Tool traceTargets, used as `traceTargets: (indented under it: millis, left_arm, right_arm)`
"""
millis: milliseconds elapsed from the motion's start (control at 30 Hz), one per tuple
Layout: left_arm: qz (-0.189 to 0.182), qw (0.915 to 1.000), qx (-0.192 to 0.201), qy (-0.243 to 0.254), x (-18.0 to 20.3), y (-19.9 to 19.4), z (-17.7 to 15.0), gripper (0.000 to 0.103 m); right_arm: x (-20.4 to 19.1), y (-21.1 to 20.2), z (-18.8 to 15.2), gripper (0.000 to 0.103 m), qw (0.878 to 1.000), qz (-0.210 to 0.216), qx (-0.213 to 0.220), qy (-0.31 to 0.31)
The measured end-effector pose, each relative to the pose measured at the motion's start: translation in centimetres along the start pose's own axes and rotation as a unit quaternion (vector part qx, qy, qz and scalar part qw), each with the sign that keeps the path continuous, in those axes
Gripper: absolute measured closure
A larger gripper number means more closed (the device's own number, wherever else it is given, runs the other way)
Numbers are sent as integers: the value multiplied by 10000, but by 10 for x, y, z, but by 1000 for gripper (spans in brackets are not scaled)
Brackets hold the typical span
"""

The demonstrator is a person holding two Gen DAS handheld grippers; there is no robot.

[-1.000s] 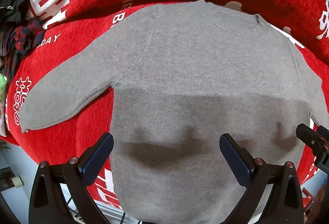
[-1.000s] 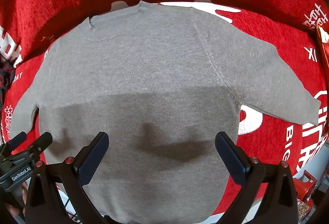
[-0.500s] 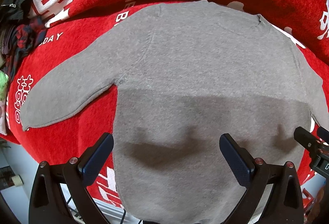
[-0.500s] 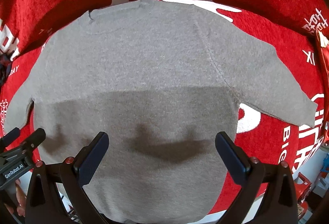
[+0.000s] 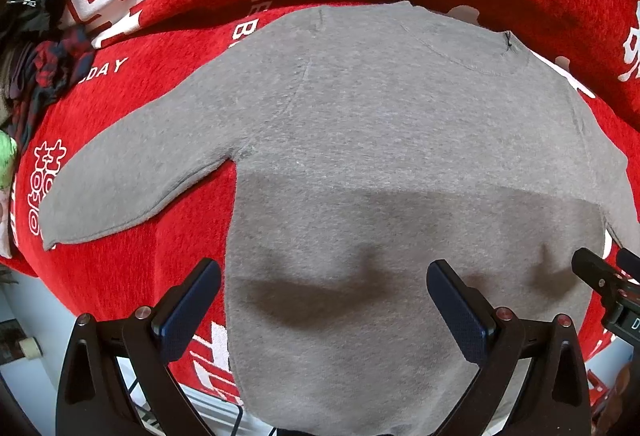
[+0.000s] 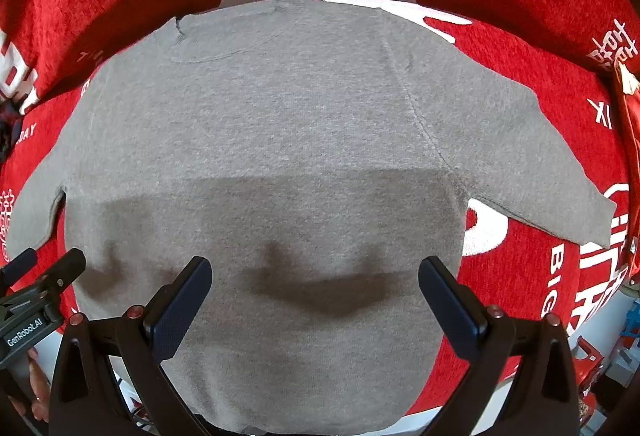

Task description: Fold small clothes

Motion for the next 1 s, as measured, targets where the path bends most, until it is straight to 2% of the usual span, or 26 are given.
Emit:
traceTargets:
  millis: [1000]
  left_arm:
    - [-181,9995,36,-270,-23,3,4,0]
  right_arm:
    - [-19,-3,-1,0,9997,-166,-130,-121]
Point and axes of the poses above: each gripper's, at about its wrist camera, not at the fingertips, and y roughly the way its jaws point, x to its right, z to its top, the point moved 7 cm from there along y, roughly the way its jaws point, and after that the axes turned 7 degrees about -z, right-handed, at the moved point
